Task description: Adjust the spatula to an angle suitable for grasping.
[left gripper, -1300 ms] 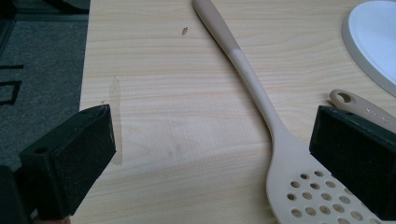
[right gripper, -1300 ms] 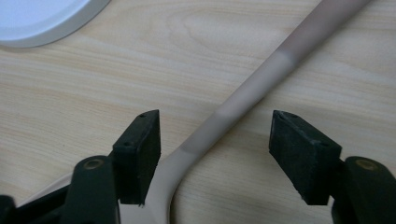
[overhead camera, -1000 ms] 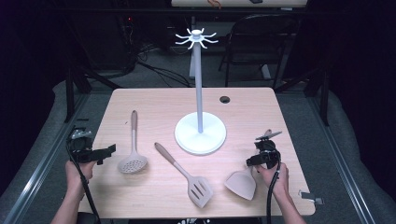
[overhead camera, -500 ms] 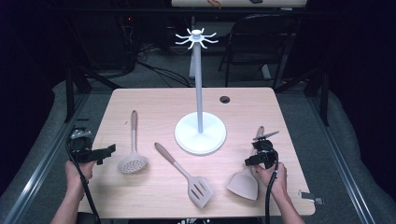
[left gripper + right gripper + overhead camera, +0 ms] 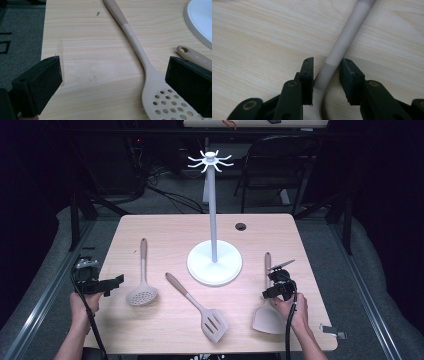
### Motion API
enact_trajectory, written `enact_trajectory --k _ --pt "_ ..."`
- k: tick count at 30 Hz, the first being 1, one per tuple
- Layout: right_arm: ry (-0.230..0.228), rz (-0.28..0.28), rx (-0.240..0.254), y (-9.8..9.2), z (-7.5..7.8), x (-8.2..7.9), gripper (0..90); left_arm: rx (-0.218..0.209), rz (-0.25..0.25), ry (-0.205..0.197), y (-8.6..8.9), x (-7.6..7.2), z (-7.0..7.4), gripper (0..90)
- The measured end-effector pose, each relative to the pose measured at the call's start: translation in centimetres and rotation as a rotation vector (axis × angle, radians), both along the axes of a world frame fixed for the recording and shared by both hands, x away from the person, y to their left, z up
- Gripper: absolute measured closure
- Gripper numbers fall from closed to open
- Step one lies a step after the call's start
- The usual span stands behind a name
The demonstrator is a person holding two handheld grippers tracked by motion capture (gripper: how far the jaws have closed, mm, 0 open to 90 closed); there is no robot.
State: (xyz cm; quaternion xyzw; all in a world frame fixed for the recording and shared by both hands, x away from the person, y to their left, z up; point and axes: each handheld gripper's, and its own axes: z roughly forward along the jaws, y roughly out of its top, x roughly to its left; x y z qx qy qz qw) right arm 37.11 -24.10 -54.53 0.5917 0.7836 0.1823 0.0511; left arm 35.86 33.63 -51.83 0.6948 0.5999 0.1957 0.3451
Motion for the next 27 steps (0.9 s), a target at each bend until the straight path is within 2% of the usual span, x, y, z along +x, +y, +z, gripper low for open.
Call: enact_trajectory --k 2,5,7,8,9,11,14,15,16,17,24,26,27 --pt "-0.001 0.018 -0.012 -0.1 0.1 0.0 67.6 -0.005 0.004 -0.006 0.0 0.0 0.1 0.4" --pt "0.000 0.040 -0.068 -0.1 0.2 0.0 70.0 -0.009 0.007 -0.007 0.1 0.0 0.1 0.4" --pt "0.001 0.047 -0.076 -0.1 0.3 -0.1 70.9 -0.007 0.006 -0.004 0.1 0.0 0.1 0.3" --pt "0.001 0.055 -0.106 -0.1 0.3 -0.1 71.7 -0.007 0.007 -0.007 0.0 0.0 0.1 0.3" --pt "0.003 0.059 -0.112 -0.1 0.3 -0.1 71.8 -0.007 0.006 -0.006 0.0 0.0 0.1 0.3" --pt "0.003 0.054 -0.113 -0.2 0.3 -0.1 71.8 -0.006 0.005 -0.005 0.0 0.0 0.1 0.4" --pt "-0.030 0.029 -0.074 -0.5 0.3 -0.1 69.5 -0.003 0.003 -0.005 0.0 0.0 0.1 0.3" --pt "-0.054 0.022 -0.057 -0.6 0.5 -0.2 67.0 -0.006 0.000 -0.005 0.0 0.0 0.1 0.3" --pt "-0.054 0.022 -0.057 -0.6 0.5 -0.2 67.0 -0.006 0.000 -0.005 0.0 0.0 0.1 0.3" --pt "-0.082 0.021 -0.059 -0.4 0.7 -0.2 66.7 -0.005 -0.002 -0.004 0.0 0.0 0.1 0.3" --pt "-0.077 0.030 -0.115 0.4 0.4 0.3 65.7 0.002 -0.006 0.000 -0.1 0.0 0.1 0.3" --pt "-0.092 0.018 -0.113 0.5 0.2 0.3 66.9 0.002 -0.003 -0.002 -0.1 0.0 0.1 0.4" --pt "-0.086 0.028 -0.132 0.5 0.3 0.5 69.3 0.002 -0.005 -0.001 -0.2 0.1 0.0 0.4"
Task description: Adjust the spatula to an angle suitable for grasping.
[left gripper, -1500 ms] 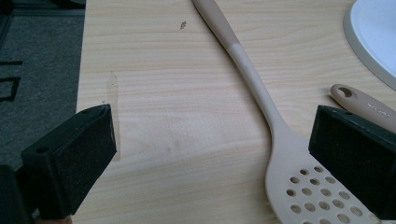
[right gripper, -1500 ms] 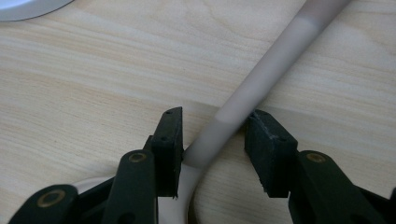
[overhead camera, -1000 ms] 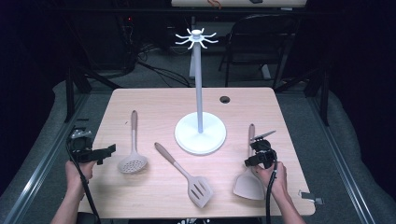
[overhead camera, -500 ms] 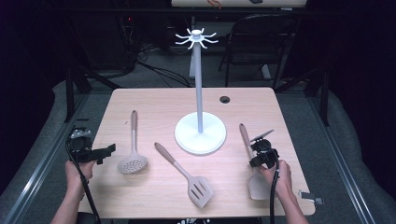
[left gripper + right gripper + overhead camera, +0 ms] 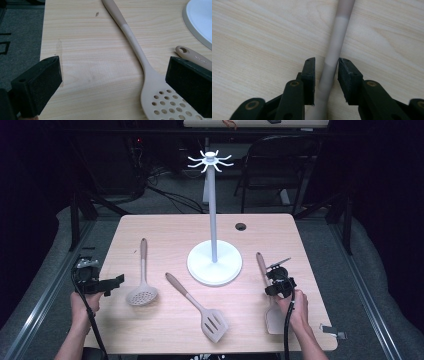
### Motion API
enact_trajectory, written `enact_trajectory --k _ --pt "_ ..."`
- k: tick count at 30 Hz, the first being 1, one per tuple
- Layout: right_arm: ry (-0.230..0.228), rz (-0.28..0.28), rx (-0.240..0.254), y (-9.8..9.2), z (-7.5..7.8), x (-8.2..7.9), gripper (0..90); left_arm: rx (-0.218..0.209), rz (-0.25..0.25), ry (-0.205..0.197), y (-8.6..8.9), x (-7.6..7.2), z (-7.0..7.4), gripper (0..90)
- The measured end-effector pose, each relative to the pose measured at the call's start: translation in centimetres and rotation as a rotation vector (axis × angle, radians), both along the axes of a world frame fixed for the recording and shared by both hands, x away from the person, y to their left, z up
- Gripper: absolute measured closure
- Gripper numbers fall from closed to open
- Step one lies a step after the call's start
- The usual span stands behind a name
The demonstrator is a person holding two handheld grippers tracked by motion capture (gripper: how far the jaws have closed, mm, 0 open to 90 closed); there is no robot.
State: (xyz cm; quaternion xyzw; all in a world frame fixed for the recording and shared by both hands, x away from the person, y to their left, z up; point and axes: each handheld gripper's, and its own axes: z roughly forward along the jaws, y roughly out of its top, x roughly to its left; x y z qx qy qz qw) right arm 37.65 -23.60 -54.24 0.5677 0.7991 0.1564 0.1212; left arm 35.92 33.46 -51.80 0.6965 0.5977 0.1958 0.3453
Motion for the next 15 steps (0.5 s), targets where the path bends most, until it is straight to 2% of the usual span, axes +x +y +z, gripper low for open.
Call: enact_trajectory --k 3,6,9,10,11,15 --pt "-0.007 -0.010 -0.002 0.03 -0.12 0.32 71.4 0.007 -0.006 0.001 -0.04 0.00 0.02 0.4" --pt "-0.001 -0.014 -0.024 0.23 -0.26 0.75 71.5 0.000 -0.007 0.009 0.14 -0.02 0.07 0.4" --pt "-0.014 -0.028 -0.006 0.36 -0.48 0.82 71.6 -0.003 -0.004 0.002 0.15 -0.03 0.05 0.4" --pt "0.003 -0.013 -0.010 0.15 -0.38 0.89 71.9 0.001 -0.010 0.012 0.11 -0.02 0.09 0.4" --pt "0.005 -0.013 -0.005 0.10 -0.38 0.89 71.9 -0.001 -0.005 0.001 0.04 0.00 0.02 0.4" --pt "-0.001 -0.020 -0.005 0.05 -0.52 0.91 72.1 0.000 -0.007 0.000 0.00 -0.01 0.03 0.4"
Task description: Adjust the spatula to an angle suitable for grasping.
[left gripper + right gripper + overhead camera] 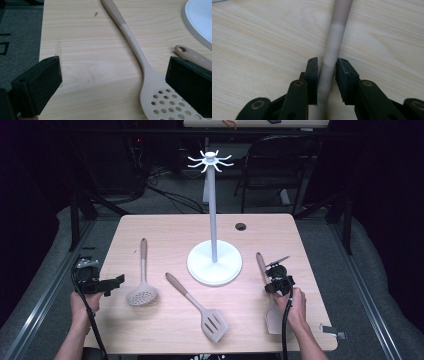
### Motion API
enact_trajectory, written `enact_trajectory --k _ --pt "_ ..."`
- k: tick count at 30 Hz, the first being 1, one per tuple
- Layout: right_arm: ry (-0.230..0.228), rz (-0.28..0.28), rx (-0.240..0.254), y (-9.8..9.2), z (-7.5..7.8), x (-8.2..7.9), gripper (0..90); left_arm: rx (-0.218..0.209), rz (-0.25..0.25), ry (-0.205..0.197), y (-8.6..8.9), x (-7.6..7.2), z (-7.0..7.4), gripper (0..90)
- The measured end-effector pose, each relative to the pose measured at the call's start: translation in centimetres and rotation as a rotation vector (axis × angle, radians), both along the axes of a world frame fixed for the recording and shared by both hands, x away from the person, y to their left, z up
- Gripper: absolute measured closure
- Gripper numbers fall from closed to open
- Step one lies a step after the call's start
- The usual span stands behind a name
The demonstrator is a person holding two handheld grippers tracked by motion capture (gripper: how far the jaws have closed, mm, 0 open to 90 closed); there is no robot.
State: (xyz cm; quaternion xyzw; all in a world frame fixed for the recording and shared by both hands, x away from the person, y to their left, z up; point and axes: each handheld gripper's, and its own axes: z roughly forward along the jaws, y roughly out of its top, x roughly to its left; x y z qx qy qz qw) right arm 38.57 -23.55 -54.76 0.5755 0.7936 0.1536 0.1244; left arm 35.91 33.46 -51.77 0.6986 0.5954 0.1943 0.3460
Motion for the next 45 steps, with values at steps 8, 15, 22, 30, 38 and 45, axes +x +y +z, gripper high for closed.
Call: enact_trajectory --k 8,15,22,30,38,45 --pt "0.022 -0.016 0.015 -0.1 -0.2 0.0 73.5 0.005 -0.008 0.009 -0.1 0.1 -0.1 0.4" --pt "0.031 -0.034 0.075 -0.7 -0.1 0.1 76.7 0.002 -0.009 0.008 0.0 0.0 0.0 0.5" --pt "-0.052 0.014 0.064 -0.3 1.1 -0.4 78.6 0.010 -0.023 0.010 -0.2 0.0 0.1 1.5" --pt "-0.134 0.049 0.065 -0.3 2.4 -1.0 78.7 -0.033 -0.065 -0.021 -0.6 -0.2 0.8 0.1" --pt "-0.233 0.089 0.053 0.3 4.3 -2.0 78.6 0.033 -0.082 -0.007 -1.1 -0.2 0.6 1.4" --pt "-0.317 0.130 0.065 0.7 5.9 -3.0 78.6 0.050 -0.117 -0.039 -1.4 -0.3 0.6 0.7"
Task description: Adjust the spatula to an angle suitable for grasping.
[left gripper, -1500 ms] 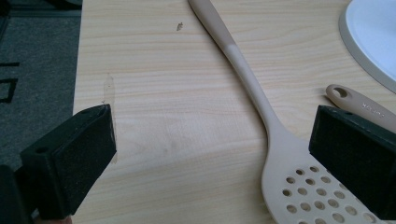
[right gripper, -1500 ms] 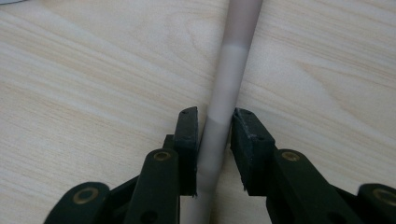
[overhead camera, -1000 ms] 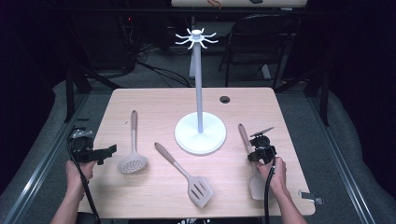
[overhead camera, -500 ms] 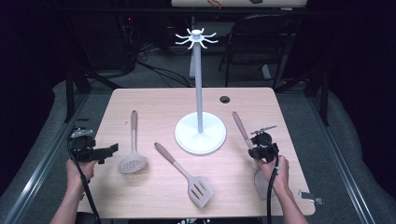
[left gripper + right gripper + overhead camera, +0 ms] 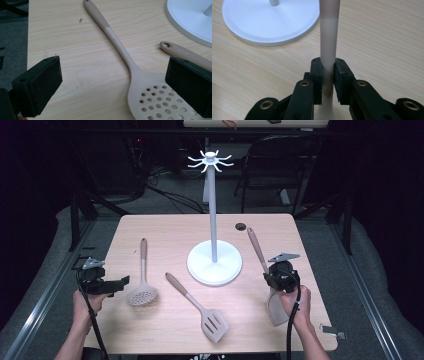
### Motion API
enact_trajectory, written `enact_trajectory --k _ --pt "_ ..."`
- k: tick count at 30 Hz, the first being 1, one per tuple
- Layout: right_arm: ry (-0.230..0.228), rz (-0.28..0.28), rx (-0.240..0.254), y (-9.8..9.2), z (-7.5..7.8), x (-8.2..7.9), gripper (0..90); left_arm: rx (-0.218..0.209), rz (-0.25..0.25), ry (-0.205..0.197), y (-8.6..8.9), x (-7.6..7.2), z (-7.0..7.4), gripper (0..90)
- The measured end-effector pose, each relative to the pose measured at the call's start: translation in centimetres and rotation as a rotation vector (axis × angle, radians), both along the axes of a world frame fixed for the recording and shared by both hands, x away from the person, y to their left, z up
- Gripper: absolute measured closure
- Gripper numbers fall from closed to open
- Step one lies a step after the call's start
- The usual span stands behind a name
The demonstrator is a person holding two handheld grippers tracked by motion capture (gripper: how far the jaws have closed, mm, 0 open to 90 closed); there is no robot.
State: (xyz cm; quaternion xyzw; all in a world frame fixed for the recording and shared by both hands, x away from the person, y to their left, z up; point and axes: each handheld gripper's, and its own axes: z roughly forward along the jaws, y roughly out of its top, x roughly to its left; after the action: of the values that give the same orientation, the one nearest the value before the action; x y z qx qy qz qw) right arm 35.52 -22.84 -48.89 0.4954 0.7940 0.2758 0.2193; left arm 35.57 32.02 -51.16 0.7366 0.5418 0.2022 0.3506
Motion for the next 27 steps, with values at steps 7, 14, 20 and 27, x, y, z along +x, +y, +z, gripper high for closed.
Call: enact_trajectory --k 7,14,20,27 --pt "-0.024 0.024 0.003 0.9 0.7 -0.5 78.6 -0.016 -0.024 -0.019 -0.1 -0.1 0.0 0.2" --pt "-0.071 0.057 -0.017 1.8 1.5 -1.0 78.6 -0.032 -0.015 -0.047 -0.1 -0.3 0.5 0.3" --pt "-0.085 0.098 -0.032 2.8 1.6 -1.2 78.6 -0.033 -0.028 -0.083 -0.9 -0.7 1.0 0.3" --pt "-0.098 0.124 -0.059 3.8 1.5 -1.4 78.6 -0.047 -0.042 -0.085 -1.3 -0.8 1.2 0.2"
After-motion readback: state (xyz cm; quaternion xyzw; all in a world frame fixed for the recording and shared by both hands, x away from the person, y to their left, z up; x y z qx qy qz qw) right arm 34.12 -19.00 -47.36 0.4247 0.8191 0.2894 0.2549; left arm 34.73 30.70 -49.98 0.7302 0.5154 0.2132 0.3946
